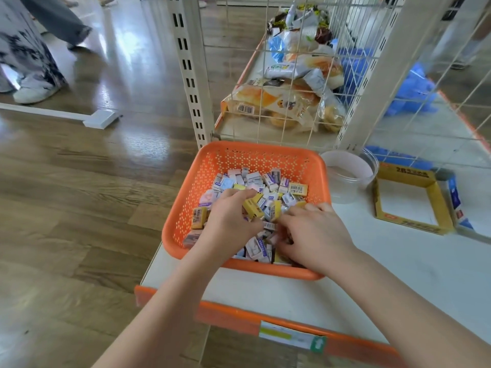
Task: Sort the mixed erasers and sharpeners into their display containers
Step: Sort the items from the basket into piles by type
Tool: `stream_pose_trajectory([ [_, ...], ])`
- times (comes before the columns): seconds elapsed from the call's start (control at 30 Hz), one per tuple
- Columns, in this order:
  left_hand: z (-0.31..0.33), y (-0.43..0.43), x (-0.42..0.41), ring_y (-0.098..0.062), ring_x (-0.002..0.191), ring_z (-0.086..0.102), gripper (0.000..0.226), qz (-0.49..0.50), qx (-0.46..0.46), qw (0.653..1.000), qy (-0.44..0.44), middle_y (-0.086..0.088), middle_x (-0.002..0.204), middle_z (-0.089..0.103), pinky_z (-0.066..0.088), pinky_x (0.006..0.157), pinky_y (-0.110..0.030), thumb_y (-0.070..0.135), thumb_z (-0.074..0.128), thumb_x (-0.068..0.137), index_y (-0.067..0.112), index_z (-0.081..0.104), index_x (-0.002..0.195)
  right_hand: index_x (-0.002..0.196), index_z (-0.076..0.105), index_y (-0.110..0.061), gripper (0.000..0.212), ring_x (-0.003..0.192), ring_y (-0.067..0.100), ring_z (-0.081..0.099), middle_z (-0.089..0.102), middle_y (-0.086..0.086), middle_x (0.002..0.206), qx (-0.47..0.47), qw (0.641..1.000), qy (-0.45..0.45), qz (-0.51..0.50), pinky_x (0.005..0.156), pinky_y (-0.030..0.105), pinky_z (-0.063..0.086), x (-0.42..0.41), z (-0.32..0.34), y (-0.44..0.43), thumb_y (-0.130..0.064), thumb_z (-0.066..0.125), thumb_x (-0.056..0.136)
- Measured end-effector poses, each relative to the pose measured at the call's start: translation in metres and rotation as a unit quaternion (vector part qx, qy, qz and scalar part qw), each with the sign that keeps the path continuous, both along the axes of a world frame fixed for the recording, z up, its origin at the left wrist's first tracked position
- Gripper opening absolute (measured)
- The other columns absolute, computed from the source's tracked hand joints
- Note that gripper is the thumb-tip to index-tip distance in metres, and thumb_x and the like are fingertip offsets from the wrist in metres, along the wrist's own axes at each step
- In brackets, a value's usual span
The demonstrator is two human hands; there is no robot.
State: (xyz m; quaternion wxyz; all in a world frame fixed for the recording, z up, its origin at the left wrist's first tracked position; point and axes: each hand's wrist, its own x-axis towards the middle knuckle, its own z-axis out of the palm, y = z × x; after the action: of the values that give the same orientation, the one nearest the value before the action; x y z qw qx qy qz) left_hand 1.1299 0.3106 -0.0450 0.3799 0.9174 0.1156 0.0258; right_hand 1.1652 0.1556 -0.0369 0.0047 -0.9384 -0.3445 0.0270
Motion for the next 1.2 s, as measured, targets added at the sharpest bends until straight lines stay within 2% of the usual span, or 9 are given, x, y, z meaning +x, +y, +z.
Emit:
stream_pose_trajectory([
  [0.1,0.003,-0.001,0.000,-0.010,0.093,0.051,0.056,0.017,-0.003,1.000,-0.019,0.002,0.131,0.044,0.046,0.090,-0.025,0.014,0.068,0.082,0.018,0.050,0.134,0.097,0.050,-0.029,0.016,0.108,0.019,0.049,0.057,-0.008,0.110,0.014,1.000,-0.006,0.000,0.090,0.034,0.028,0.001,0.000,0.000,-0.041,0.044,0.088],
  [0.2,0.006,-0.001,0.000,-0.013,0.095,0.057,0.055,0.056,-0.033,0.997,-0.032,-0.001,0.124,0.054,0.049,0.090,-0.027,0.014,0.068,0.081,0.017,0.051,0.133,0.120,0.045,-0.025,0.029,0.112,0.020,0.052,0.050,-0.004,0.124,0.034,0.999,-0.026,-0.018,0.088,0.034,0.032,0.007,-0.004,0.003,-0.031,0.045,0.092],
  [0.37,0.013,0.000,-0.004,0.004,0.044,0.049,0.046,0.104,-0.152,0.982,-0.049,0.009,0.066,0.057,0.039,0.042,-0.010,0.006,0.064,0.083,0.017,0.052,0.126,0.135,0.041,-0.029,0.049,0.113,0.028,0.052,0.045,0.001,0.132,-0.036,0.999,-0.022,0.009,0.090,0.039,0.040,0.018,-0.008,0.012,-0.022,0.054,0.089],
  [0.6,0.013,-0.001,-0.004,-0.014,0.081,0.058,0.043,0.117,-0.144,0.981,-0.059,-0.009,0.110,0.062,0.043,0.068,-0.022,0.015,0.065,0.078,0.029,0.059,0.119,0.124,0.047,-0.015,0.034,0.110,0.031,0.051,0.049,0.009,0.122,-0.002,0.999,-0.044,-0.009,0.086,0.042,0.043,0.018,-0.011,0.015,-0.009,0.048,0.091],
  [0.7,0.019,-0.003,-0.004,-0.017,0.073,0.056,0.040,0.120,-0.135,0.980,-0.081,-0.015,0.106,0.061,0.039,0.055,-0.012,0.011,0.062,0.081,0.027,0.062,0.117,0.119,0.045,-0.010,0.026,0.106,0.029,0.053,0.057,0.010,0.116,0.058,0.998,-0.030,-0.006,0.083,0.039,0.043,0.017,-0.007,0.012,-0.012,0.047,0.092],
  [0.83,0.036,-0.015,0.000,-0.007,0.057,0.049,0.034,0.088,-0.161,0.979,-0.093,0.002,0.073,0.059,0.038,0.047,-0.006,0.011,0.062,0.084,0.030,0.064,0.112,0.100,0.045,-0.013,0.015,0.076,0.022,0.051,0.060,0.005,0.092,0.285,0.957,0.032,-0.047,0.062,0.033,0.038,0.014,0.013,-0.018,-0.019,0.055,0.090],
  [0.93,0.055,-0.041,0.006,-0.002,0.055,0.054,0.028,0.024,-0.205,0.975,-0.081,0.004,0.066,0.069,0.042,0.052,-0.010,0.012,0.067,0.083,0.034,0.065,0.099,0.081,0.048,-0.025,0.020,0.082,0.012,0.057,0.065,-0.004,0.090,0.398,0.907,0.061,-0.122,0.072,0.028,0.044,0.017,0.018,-0.062,-0.013,0.064,0.084],
  [1.1,0.058,-0.113,0.023,-0.003,0.059,0.063,0.026,-0.106,-0.268,0.957,-0.007,0.003,0.072,0.072,0.047,0.056,-0.016,0.007,0.075,0.075,0.022,0.059,0.087,0.070,0.041,-0.039,0.042,0.079,-0.004,0.049,0.064,-0.008,0.092,0.382,0.888,0.024,-0.255,0.070,0.002,0.034,0.031,0.003,-0.158,-0.009,0.069,0.079],
  [1.2,0.039,-0.166,0.037,-0.005,0.064,0.062,0.025,-0.192,-0.145,0.970,0.013,0.003,0.080,0.070,0.041,0.053,-0.011,0.018,0.080,0.072,0.028,0.057,0.079,0.074,0.047,-0.035,0.038,0.078,-0.004,0.052,0.062,-0.011,0.088,0.378,0.874,0.039,-0.304,0.070,0.000,0.034,0.029,-0.010,-0.203,-0.006,0.071,0.076],
])
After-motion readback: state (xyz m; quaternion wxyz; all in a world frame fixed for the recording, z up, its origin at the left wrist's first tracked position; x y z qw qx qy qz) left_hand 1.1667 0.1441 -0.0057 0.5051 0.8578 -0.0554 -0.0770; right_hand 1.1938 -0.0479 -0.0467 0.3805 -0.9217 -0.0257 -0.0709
